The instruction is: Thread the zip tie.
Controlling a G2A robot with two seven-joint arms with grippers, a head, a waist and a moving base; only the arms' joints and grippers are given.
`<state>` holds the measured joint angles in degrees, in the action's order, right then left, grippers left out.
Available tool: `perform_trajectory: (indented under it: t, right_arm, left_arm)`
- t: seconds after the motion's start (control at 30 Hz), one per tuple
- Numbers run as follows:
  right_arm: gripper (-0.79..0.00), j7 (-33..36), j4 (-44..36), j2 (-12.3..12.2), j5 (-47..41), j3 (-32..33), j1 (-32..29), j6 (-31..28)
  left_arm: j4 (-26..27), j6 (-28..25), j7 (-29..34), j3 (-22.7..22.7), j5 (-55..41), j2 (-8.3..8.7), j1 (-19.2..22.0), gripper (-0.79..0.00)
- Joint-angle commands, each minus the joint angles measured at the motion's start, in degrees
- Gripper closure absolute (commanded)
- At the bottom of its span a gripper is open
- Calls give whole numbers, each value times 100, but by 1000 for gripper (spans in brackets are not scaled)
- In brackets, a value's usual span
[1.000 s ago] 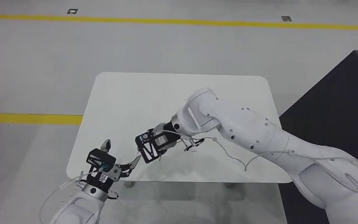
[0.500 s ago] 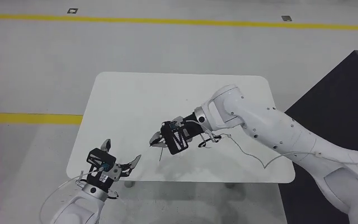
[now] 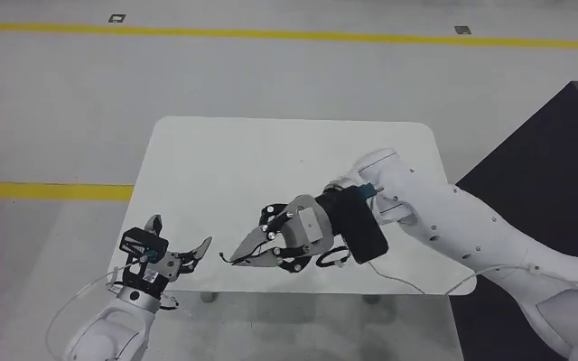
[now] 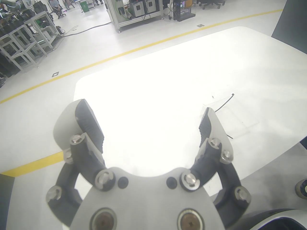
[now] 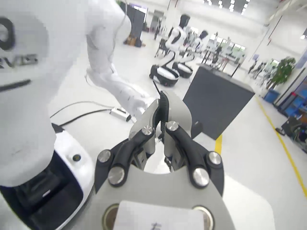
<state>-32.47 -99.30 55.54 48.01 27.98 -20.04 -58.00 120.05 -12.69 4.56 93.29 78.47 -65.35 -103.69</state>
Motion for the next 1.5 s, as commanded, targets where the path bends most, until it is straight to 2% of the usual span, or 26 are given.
perform_trajectory:
  t: [0.0, 0.03, 0.13, 0.2, 0.5, 0.6, 0.67, 0.77, 0.97, 1.1, 1.13, 1.4, 1.47]
  right_arm:
    - [0, -913, -57, -138, -162, 171, -171, 0]
    - [0, -1291, -95, -198, -261, 223, -257, 0]
    - [0, -1381, -240, -324, -865, 266, -489, 0]
    - [0, -1003, -2, -403, -483, 177, -378, 0]
    - [0, -925, -80, -396, -519, 183, -439, 32]
    - [0, -979, -218, -353, -1351, 192, -626, 0]
    - [0, -1051, -405, -320, -2384, 26, -762, 0]
    - [0, -646, -443, -332, -3861, -131, -730, 0]
    - [0, 1548, -242, -440, -6921, -596, -592, 47]
    - [0, 2877, -253, -503, -8320, -662, -557, 574]
    - [0, 3190, -216, -518, -8453, -585, -496, 672]
    - [0, 3190, -216, -518, -8453, -585, -496, 672]
    - [0, 3400, -391, -501, -8448, -607, -596, 852]
  left_arm:
    - [0, 0, 0, 0, 0, 0, 0, -785]
    - [0, 0, 0, 0, 0, 0, 0, -785]
    - [0, 0, 0, 0, 0, 0, 0, -785]
    - [0, 0, 0, 0, 0, 0, 0, -785]
    - [0, 0, 0, 0, 0, 0, 0, -785]
    - [0, 0, 0, 0, 0, 0, 0, -785]
    - [0, 0, 0, 0, 0, 0, 0, -785]
    - [0, 0, 0, 0, 0, 0, 0, -785]
    - [0, 0, 0, 0, 0, 0, 0, -785]
    - [0, 0, 0, 0, 0, 0, 0, -785]
    - [0, 0, 0, 0, 0, 0, 0, -785]
    - [0, 0, 0, 0, 0, 0, 0, -785]
    - [0, 0, 0, 0, 0, 0, 0, -785]
